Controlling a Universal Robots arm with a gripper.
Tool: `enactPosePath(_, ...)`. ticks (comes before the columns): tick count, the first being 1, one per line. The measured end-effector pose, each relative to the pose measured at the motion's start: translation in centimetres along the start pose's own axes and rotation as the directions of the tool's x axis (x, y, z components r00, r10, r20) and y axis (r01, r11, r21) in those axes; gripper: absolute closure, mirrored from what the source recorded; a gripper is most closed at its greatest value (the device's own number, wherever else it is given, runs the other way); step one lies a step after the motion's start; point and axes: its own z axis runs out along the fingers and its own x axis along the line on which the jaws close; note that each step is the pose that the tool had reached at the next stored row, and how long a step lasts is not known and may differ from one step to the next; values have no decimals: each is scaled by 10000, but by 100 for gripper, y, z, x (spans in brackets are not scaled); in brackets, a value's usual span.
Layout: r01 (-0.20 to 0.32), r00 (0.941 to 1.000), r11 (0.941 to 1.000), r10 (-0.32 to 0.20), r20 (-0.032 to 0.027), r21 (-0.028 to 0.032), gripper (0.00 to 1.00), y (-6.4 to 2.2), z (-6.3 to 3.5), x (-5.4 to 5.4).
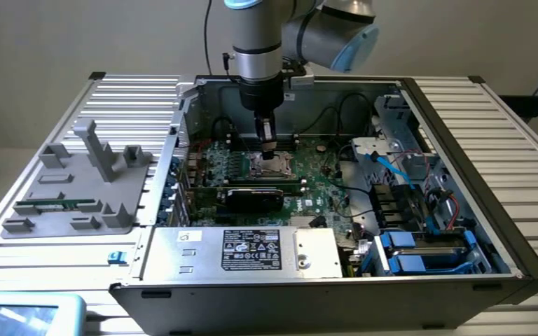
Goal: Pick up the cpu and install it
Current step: 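Close the cpu cover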
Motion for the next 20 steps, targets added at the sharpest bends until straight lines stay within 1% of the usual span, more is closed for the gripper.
enactPosePath(1,3,10000,10000,-3,10,23,91,0,0,0)
enactPosePath(4,2,10000,10000,-2,8,22,91,-1,2,0)
enactPosePath(5,4,10000,10000,-4,4,37,91,4,8,0)
enactPosePath(6,9,10000,10000,-9,-1,91,91,12,14,-1)
enactPosePath(7,16,10000,9999,-16,-5,160,91,20,18,-2)
enactPosePath(9,29,10000,9995,-29,-20,313,91,36,26,-2)
enactPosePath(10,33,10000,9994,-32,-21,352,91,38,26,-3)
enactPosePath(15,33,10000,9994,-32,-26,357,91,37,30,-2)
enactPosePath(16,36,10000,9993,-35,-28,372,91,38,32,-3)
enactPosePath(20,46,10000,9988,-44,-35,488,91,37,36,-3)
